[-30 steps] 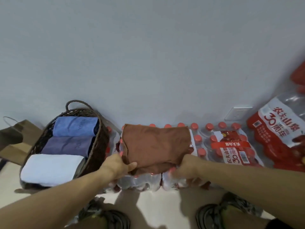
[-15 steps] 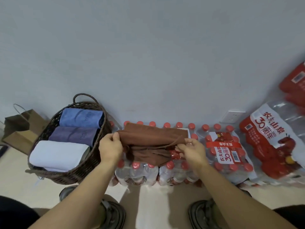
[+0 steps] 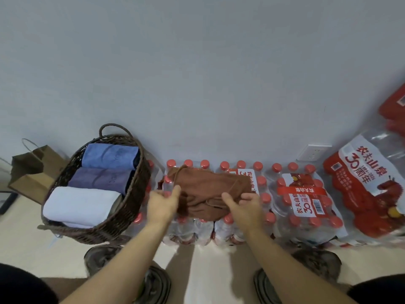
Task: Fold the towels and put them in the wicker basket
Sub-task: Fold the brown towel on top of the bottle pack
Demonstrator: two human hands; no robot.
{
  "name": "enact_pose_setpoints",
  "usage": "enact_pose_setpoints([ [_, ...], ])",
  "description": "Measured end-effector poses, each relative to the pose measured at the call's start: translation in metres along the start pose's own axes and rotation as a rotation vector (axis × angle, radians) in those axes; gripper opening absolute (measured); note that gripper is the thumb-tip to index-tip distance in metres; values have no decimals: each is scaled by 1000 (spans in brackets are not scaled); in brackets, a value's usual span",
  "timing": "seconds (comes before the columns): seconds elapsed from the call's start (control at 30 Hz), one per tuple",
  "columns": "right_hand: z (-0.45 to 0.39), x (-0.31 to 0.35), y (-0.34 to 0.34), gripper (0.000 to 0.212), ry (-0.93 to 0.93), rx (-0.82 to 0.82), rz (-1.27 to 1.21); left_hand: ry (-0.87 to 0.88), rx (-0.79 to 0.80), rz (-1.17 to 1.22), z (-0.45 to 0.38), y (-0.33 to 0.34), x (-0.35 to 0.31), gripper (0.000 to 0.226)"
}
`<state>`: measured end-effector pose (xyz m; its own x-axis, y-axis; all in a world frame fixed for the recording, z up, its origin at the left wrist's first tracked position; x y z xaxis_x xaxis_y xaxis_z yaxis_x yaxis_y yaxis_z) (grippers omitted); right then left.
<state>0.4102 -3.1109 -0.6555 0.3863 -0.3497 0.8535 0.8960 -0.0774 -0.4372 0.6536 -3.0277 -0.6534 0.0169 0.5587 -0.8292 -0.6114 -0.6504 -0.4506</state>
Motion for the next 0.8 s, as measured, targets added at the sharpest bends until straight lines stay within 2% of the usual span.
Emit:
enact_pose_setpoints([
  [0.07, 13, -7, 19, 59, -58, 82, 102, 17, 68, -72, 19, 10, 13, 43],
  [0.13, 19, -11, 31, 53, -121, 120, 204, 62, 118, -180, 30, 20, 18, 37],
  [0.2, 20, -9, 35, 34, -199, 130, 283, 100, 120, -263, 33, 23, 18, 24],
  [0.3, 15, -1, 30, 7, -223, 100, 222, 113, 60, -182, 30, 20, 13, 30],
  [0.37, 9, 3, 24, 10, -168, 85, 113, 62, 49, -38, 27, 18, 6, 25],
  [0.47, -3, 18, 14, 12, -70, 93, -115, -56, 122, 307, 21, 19, -11, 28],
  [0.6, -20, 50, -15, 20, -169, -8, -170, -94, 126, 556, 7, 1, -41, 24],
  [0.7, -31, 64, -38, 30, -185, -11, -145, -115, 108, 554, -10, -17, -50, 25],
  [0.8, -33, 65, -50, 34, -148, 134, -38, -57, 103, 320, -23, -33, -49, 24],
])
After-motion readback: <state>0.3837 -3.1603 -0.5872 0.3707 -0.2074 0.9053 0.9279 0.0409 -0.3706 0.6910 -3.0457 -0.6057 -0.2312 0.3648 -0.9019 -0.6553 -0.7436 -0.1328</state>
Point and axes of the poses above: each hand's wrist, its own z-axis away from the middle knuckle, its own y-axis out of the palm, x = y × z, the point moved 6 cm from there along -z, towards the middle knuckle, and after that the axes turned 7 degrees about -x, right-handed, at the moved point
